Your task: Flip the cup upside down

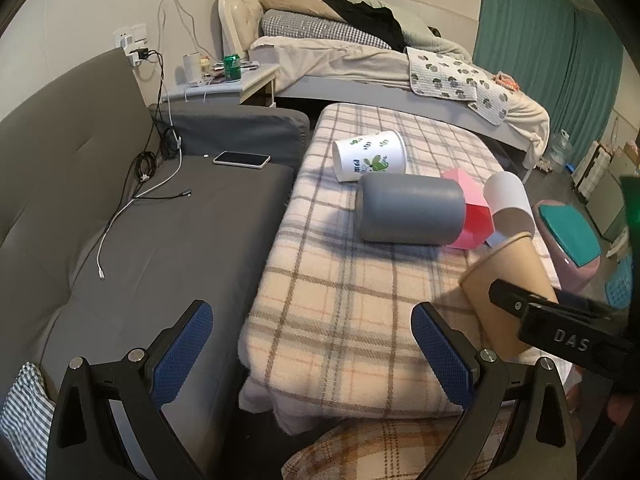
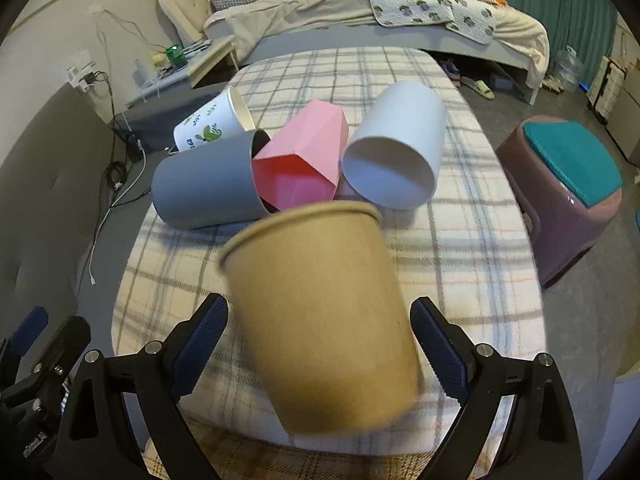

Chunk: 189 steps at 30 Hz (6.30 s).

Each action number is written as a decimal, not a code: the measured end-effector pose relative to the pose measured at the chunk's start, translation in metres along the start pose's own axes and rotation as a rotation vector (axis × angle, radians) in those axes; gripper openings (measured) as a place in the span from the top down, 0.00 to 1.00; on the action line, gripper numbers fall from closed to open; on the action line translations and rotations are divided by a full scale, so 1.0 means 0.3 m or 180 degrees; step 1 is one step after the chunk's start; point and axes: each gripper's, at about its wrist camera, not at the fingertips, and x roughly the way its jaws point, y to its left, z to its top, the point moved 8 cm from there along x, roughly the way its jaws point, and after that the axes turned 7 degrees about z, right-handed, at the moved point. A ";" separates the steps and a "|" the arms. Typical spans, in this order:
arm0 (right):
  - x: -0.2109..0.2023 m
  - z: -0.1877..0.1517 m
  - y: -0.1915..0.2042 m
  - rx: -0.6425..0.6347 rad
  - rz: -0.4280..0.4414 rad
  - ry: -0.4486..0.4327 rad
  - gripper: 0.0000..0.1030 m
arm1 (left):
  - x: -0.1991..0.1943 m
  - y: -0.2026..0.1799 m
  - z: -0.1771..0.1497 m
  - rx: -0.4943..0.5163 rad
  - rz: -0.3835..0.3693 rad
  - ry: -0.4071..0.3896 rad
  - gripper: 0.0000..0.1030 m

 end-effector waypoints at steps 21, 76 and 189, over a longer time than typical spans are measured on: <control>-0.396 -0.010 -0.446 0.0007 -0.0556 -0.1002 0.08 | -0.067 -0.545 -0.013 0.0366 -0.0584 0.0055 0.00; -0.311 -0.084 -0.433 0.0099 -0.0211 -0.0690 0.08 | -0.031 -0.476 -0.052 0.1546 -0.0491 0.1164 0.23; -0.635 -0.100 -0.041 -0.0426 -0.0486 -0.1490 0.00 | -0.449 -0.103 0.043 0.0313 -0.0355 -0.1116 0.03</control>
